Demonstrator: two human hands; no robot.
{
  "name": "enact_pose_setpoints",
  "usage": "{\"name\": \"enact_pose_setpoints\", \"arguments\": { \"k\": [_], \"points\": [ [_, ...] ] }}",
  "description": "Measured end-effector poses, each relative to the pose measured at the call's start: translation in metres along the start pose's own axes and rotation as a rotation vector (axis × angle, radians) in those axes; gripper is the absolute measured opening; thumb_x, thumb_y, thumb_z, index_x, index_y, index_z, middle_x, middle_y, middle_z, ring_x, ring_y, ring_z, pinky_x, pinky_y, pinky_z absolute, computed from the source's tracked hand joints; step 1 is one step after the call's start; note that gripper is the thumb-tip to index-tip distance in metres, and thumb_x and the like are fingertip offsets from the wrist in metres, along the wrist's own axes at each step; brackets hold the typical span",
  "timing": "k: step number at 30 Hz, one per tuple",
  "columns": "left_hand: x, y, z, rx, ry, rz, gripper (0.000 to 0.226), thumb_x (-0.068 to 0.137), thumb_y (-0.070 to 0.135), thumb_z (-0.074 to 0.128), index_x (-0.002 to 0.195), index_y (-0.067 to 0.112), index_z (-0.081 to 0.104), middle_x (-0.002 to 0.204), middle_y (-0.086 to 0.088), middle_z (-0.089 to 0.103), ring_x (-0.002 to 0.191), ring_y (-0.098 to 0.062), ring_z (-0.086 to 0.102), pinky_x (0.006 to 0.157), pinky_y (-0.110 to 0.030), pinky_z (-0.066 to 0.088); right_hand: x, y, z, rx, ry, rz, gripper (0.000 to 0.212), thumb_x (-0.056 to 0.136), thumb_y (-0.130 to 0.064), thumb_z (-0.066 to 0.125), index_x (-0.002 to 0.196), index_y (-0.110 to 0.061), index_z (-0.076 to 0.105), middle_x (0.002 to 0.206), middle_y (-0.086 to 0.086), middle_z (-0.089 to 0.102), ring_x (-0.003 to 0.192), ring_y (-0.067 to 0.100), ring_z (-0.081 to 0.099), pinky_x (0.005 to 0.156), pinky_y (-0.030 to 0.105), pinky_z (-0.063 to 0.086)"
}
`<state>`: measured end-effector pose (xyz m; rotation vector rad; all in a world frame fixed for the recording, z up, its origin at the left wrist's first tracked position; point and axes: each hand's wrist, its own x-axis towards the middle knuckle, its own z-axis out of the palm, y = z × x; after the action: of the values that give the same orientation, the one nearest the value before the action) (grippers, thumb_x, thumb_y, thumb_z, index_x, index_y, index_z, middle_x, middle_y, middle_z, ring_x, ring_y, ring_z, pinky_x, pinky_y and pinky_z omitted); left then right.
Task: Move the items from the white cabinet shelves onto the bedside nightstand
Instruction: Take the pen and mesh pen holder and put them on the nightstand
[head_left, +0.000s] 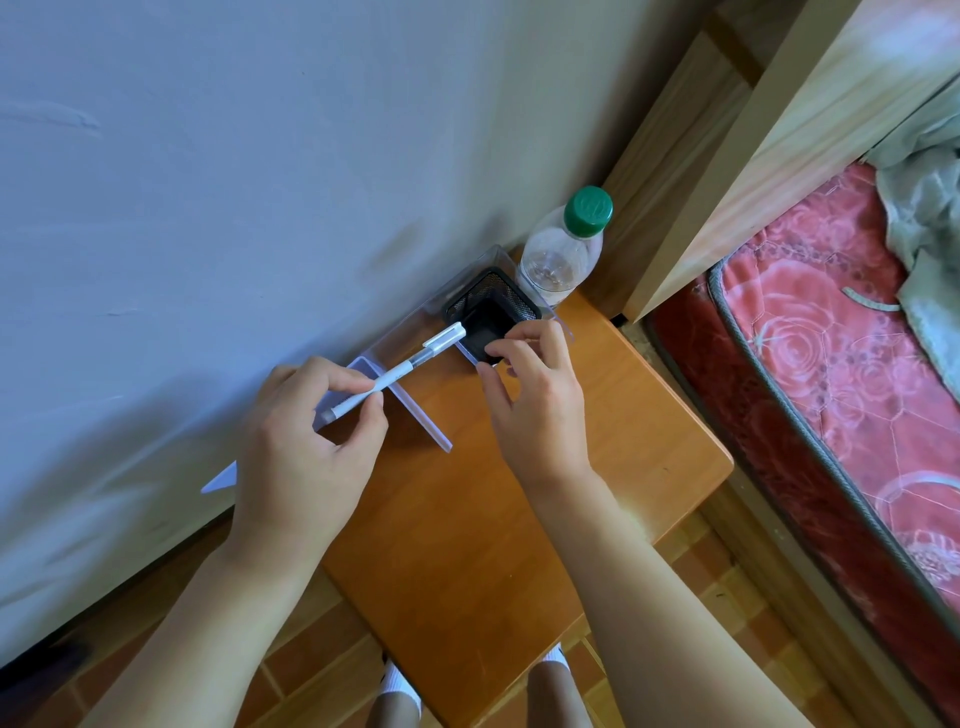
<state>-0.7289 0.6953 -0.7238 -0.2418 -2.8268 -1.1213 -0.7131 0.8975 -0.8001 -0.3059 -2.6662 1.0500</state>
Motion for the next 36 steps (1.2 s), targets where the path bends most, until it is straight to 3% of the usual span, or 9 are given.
{"name": "enact_pose_setpoints", "arguments": {
  "k": [6, 12, 14, 18, 21, 24, 26, 29, 36],
  "points": [
    [-0.001, 0.006, -0.001, -0.034, -0.011, 0.029, 0.009, 0.089, 0.011, 0.075, 0.094, 0.005, 0.071, 0.095, -0.01, 0.071, 0.088, -0.015, 0.067, 0.081, 0.0, 0.045, -0.003, -0.009, -0.02, 0.09, -0.022, 0.034, 0.025, 0.097, -0.013, 0.074, 0.121, -0.008, 0.072, 0.122, 0.001, 0.058, 0.095, 0.012, 0.061, 0.081, 0.032, 0.058],
    [0.002, 0.012, 0.002, -0.096, -0.052, 0.102, 0.01, 0.086, 0.003, 0.08, 0.092, 0.008, 0.074, 0.098, 0.0, 0.071, 0.096, -0.014, 0.07, 0.09, -0.017, 0.054, -0.004, -0.02, -0.047, 0.206, -0.019, 0.133, 0.034, 0.104, -0.014, 0.065, 0.137, -0.012, 0.066, 0.124, -0.004, 0.067, 0.105, 0.007, 0.067, 0.09, 0.019, 0.056],
    [0.004, 0.016, 0.005, -0.127, -0.07, 0.103, 0.01, 0.086, 0.002, 0.079, 0.09, 0.01, 0.075, 0.099, 0.004, 0.07, 0.1, -0.013, 0.07, 0.088, -0.023, 0.058, -0.005, -0.024, -0.054, 0.246, 0.01, 0.193, 0.03, 0.106, -0.015, 0.059, 0.136, -0.013, 0.067, 0.119, -0.006, 0.07, 0.106, 0.006, 0.068, 0.088, 0.015, 0.054],
    [0.012, 0.021, 0.011, -0.113, -0.11, 0.132, 0.008, 0.086, 0.004, 0.08, 0.089, 0.01, 0.076, 0.1, 0.005, 0.071, 0.101, -0.015, 0.071, 0.085, -0.029, 0.061, -0.004, -0.027, -0.065, 0.288, 0.04, 0.257, 0.027, 0.106, -0.019, 0.058, 0.13, -0.014, 0.071, 0.106, -0.008, 0.072, 0.099, 0.009, 0.07, 0.082, 0.022, 0.058],
    [0.018, 0.022, 0.017, -0.085, -0.133, 0.129, 0.009, 0.088, 0.006, 0.079, 0.093, 0.013, 0.077, 0.101, 0.005, 0.071, 0.102, -0.006, 0.068, 0.086, -0.022, 0.059, -0.001, -0.027, -0.071, 0.316, 0.059, 0.301, 0.022, 0.105, -0.017, 0.062, 0.122, -0.016, 0.075, 0.099, -0.009, 0.072, 0.093, 0.011, 0.07, 0.078, 0.029, 0.059],
    [0.025, 0.027, 0.025, -0.036, -0.127, 0.128, 0.015, 0.087, 0.004, 0.08, 0.097, 0.016, 0.076, 0.088, 0.005, 0.073, 0.098, 0.007, 0.059, 0.086, -0.004, 0.044, 0.001, -0.026, -0.078, 0.338, 0.072, 0.301, 0.018, 0.103, -0.015, 0.064, 0.117, -0.017, 0.077, 0.094, -0.007, 0.071, 0.089, 0.015, 0.07, 0.076, 0.034, 0.059],
    [0.029, 0.03, 0.031, -0.018, -0.126, 0.14, 0.016, 0.087, 0.002, 0.079, 0.098, 0.014, 0.076, 0.084, 0.005, 0.074, 0.098, 0.004, 0.058, 0.085, -0.004, 0.042, 0.002, -0.024, -0.083, 0.32, 0.089, 0.266, 0.017, 0.103, -0.013, 0.065, 0.114, -0.016, 0.077, 0.092, -0.005, 0.071, 0.087, 0.016, 0.069, 0.073, 0.037, 0.059],
    [0.035, 0.03, 0.037, -0.004, -0.128, 0.15, 0.016, 0.088, 0.004, 0.079, 0.1, 0.015, 0.076, 0.098, 0.007, 0.075, 0.1, -0.009, 0.065, 0.087, -0.022, 0.051, 0.002, -0.018, -0.092, 0.279, 0.112, 0.218, 0.018, 0.102, -0.012, 0.063, 0.111, -0.013, 0.078, 0.091, -0.003, 0.07, 0.085, 0.017, 0.068, 0.07, 0.039, 0.057],
    [0.035, 0.027, 0.043, 0.023, -0.142, 0.139, 0.013, 0.092, 0.008, 0.074, 0.103, 0.015, 0.076, 0.106, 0.006, 0.076, 0.104, -0.012, 0.064, 0.09, -0.021, 0.049, 0.004, -0.002, -0.106, 0.15, 0.163, 0.115, 0.014, 0.101, -0.004, 0.065, 0.108, -0.003, 0.077, 0.097, -0.001, 0.07, 0.089, 0.014, 0.067, 0.075, 0.034, 0.058]
  ]
}}
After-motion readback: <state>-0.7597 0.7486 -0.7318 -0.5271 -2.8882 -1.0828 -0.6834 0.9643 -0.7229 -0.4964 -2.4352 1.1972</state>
